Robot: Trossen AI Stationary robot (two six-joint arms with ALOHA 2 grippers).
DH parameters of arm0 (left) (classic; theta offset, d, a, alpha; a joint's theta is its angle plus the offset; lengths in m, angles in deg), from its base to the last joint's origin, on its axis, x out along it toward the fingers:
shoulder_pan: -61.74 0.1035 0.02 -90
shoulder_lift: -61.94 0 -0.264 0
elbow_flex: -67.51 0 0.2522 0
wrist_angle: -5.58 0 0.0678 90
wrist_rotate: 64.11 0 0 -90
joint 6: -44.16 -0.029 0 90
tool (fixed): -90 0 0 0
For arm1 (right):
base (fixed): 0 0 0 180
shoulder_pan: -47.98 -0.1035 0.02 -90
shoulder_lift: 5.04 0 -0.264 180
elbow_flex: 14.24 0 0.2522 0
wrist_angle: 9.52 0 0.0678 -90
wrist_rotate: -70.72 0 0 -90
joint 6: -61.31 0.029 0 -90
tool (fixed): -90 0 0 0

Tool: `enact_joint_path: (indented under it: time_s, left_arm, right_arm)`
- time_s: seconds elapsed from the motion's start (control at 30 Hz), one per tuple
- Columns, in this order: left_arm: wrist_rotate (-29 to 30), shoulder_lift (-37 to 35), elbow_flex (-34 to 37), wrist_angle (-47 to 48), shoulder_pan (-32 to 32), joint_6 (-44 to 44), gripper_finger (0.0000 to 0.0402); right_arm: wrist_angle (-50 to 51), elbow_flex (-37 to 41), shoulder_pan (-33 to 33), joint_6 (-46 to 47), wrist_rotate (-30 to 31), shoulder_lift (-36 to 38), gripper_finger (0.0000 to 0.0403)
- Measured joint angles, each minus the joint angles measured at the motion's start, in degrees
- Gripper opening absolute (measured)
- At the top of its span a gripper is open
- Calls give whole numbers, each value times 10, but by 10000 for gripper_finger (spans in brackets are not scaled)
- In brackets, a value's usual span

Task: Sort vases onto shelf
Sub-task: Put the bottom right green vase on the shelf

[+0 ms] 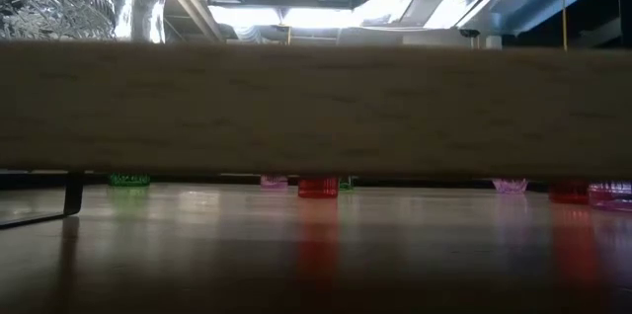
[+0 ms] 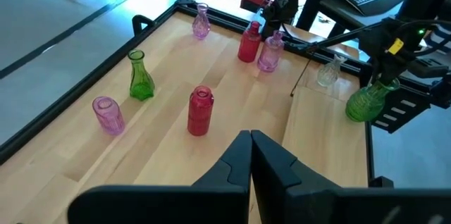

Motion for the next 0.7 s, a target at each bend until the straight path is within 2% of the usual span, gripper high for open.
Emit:
enact_joint_path:
  time_s: [0.7]
  left_arm:
    - [-1,0,0,0,0,0,0]
  right_arm:
    - [-15,0,0,1,-4,-22,21]
